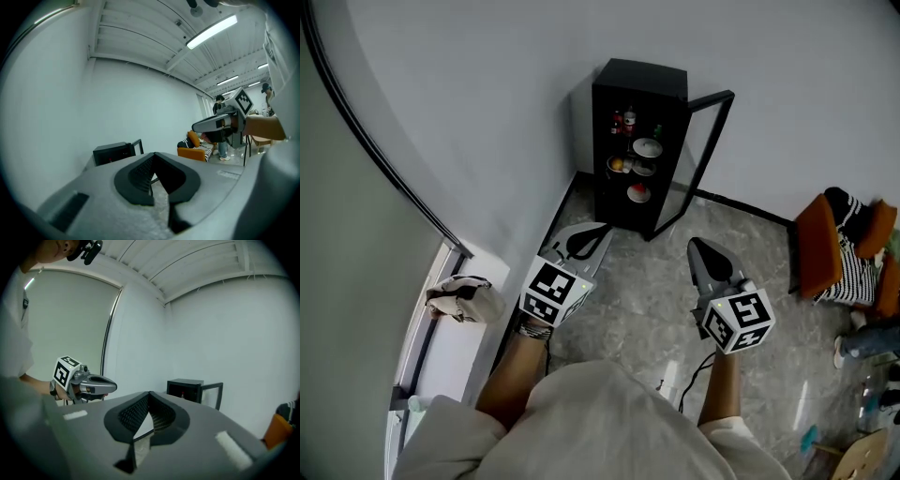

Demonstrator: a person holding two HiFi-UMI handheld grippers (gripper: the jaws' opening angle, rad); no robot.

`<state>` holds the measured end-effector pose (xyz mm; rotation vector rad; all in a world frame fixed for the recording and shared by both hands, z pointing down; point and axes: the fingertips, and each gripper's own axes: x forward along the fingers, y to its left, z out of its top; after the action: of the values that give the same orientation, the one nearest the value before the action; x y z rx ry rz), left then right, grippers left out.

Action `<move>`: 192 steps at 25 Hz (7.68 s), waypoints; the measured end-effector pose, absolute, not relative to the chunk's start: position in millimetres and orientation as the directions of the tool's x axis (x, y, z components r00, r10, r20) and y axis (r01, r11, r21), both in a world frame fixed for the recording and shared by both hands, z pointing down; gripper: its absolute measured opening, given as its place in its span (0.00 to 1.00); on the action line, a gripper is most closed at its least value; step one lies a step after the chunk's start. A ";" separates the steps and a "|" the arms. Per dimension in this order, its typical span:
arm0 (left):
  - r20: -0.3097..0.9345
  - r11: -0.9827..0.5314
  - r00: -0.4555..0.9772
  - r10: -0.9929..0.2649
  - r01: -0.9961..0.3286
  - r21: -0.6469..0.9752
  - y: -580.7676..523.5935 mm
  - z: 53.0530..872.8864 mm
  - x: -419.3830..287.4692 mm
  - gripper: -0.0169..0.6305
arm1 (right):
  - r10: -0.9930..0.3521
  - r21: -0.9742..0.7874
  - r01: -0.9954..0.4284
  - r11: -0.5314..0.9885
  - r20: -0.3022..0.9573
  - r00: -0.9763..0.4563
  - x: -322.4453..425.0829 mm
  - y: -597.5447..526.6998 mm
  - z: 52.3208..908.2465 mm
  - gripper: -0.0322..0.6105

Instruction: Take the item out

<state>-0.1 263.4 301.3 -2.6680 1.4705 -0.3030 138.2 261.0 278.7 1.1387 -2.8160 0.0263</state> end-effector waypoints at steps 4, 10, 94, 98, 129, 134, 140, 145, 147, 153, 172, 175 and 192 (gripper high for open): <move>0.141 -0.522 0.504 -0.852 -0.836 -0.168 263.0 305.0 7.8 0.04 | -0.639 -0.024 -0.644 0.765 0.094 -0.763 147.7 257.3 280.8 0.06; 0.152 -0.507 0.486 -0.861 -0.845 -0.170 245.8 310.1 8.2 0.04 | -0.670 -0.031 -0.675 0.737 0.096 -0.736 162.1 232.7 284.8 0.06; 0.720 -0.868 0.489 -0.492 -0.335 -0.366 -397.6 624.7 -6.5 0.29 | -0.836 -0.053 -0.894 0.444 0.335 -0.435 91.5 -265.9 432.3 0.06; 0.756 -0.877 0.447 -0.479 -0.283 -0.389 -408.5 653.7 -1.2 0.29 | -0.805 -0.064 -0.898 0.435 0.419 -0.420 98.5 -263.0 448.1 0.06; 0.794 -0.840 0.275 -0.542 -0.164 -0.517 -442.4 758.5 -0.6 0.15 | -0.816 -0.124 -0.913 0.388 0.413 -0.404 101.4 -242.1 504.9 0.06; 0.795 -0.839 0.271 -0.543 -0.151 -0.522 -431.7 757.5 -3.3 0.14 | -0.821 -0.123 -0.917 0.380 0.412 -0.396 102.4 -233.6 505.2 0.06; 0.794 -0.840 0.276 -0.542 -0.137 -0.525 -425.2 756.9 -6.0 0.14 | -0.822 -0.119 -0.916 0.384 0.406 -0.398 100.1 -230.1 503.1 0.06; 0.792 -0.839 0.280 -0.543 -0.127 -0.530 -430.8 761.0 0.0 0.27 | -0.818 -0.112 -0.917 0.384 0.418 -0.394 102.2 -226.5 508.4 0.06; 0.786 -0.830 0.273 -0.555 -0.120 -0.545 -433.1 764.0 0.7 0.28 | -0.819 -0.112 -0.919 0.379 0.421 -0.389 104.9 -225.6 509.1 0.06; 0.735 -0.777 0.264 -0.624 -0.112 -0.619 -438.1 768.8 3.3 0.29 | -0.817 -0.120 -0.926 0.358 0.441 -0.372 117.1 -219.3 521.1 0.06; 0.557 -0.580 0.244 -0.794 -0.030 -0.814 -423.1 746.8 -14.8 0.04 | -0.817 -0.114 -0.925 0.362 0.440 -0.374 110.6 -185.9 530.1 0.06; 0.534 -0.560 0.254 -0.807 -0.037 -0.828 -420.2 742.1 -16.7 0.04 | -0.815 -0.107 -0.925 0.364 0.445 -0.372 108.3 -177.8 533.3 0.06; 0.472 -0.474 0.326 -0.819 0.078 -0.877 -363.2 662.0 -30.2 0.05 | -0.844 -0.097 -0.919 0.382 0.369 -0.390 99.1 -160.5 488.3 0.06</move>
<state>-30.2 -363.2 662.0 -1.7108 0.6710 -1.2789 99.1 -160.5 488.3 1.5593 -2.3846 0.4189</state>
